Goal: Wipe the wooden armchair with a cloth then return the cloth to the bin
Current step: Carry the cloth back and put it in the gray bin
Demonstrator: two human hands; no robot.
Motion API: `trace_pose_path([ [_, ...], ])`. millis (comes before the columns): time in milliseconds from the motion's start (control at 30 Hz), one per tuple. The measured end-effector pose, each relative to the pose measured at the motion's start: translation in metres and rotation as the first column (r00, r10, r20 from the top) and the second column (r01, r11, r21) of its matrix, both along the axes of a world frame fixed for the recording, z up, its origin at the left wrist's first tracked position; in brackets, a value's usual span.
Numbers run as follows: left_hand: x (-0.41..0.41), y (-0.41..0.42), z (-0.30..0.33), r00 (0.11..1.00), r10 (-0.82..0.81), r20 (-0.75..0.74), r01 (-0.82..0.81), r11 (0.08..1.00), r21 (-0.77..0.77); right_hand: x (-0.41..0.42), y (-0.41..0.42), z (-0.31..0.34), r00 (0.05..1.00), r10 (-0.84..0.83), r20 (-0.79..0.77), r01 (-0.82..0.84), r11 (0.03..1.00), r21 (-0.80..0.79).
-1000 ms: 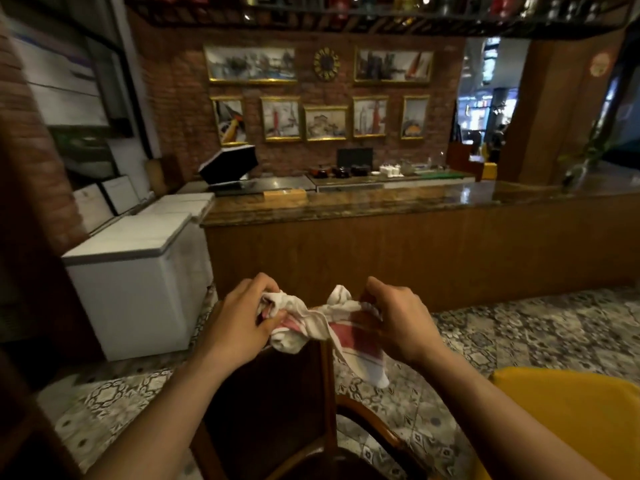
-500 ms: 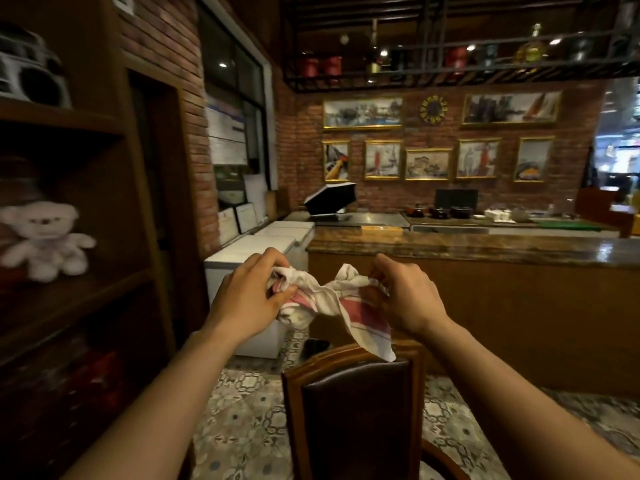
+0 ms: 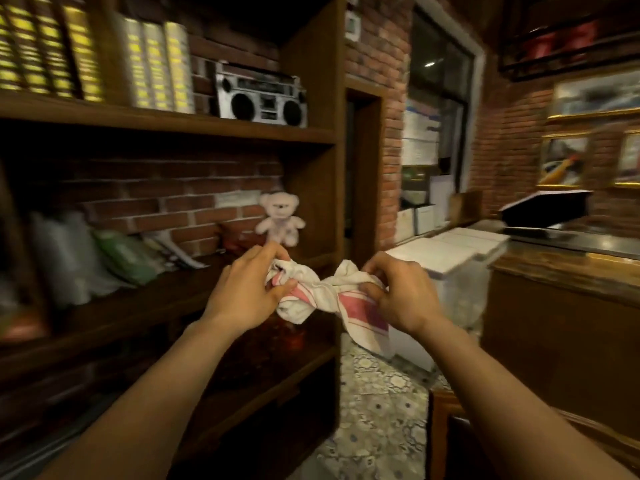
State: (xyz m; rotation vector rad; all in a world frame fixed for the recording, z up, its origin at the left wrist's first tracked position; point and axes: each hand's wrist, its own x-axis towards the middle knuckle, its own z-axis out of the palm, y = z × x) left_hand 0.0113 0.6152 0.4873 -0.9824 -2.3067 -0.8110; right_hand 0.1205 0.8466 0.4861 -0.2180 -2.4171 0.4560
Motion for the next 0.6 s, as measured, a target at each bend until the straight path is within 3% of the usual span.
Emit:
trace_pose_path([
  [333,0.027,-0.245,-0.018,0.899,0.438,-0.002,-0.438,0.898,-0.023,-0.084,-0.217,-0.03,0.888,0.459,0.03,-0.456,0.888,-0.062],
  [600,0.05,-0.444,-0.055,0.768,0.639,0.043,-0.64,0.768,0.017,-0.116,-0.424,-0.051,0.761,0.648,0.037,-0.647,0.762,-0.036],
])
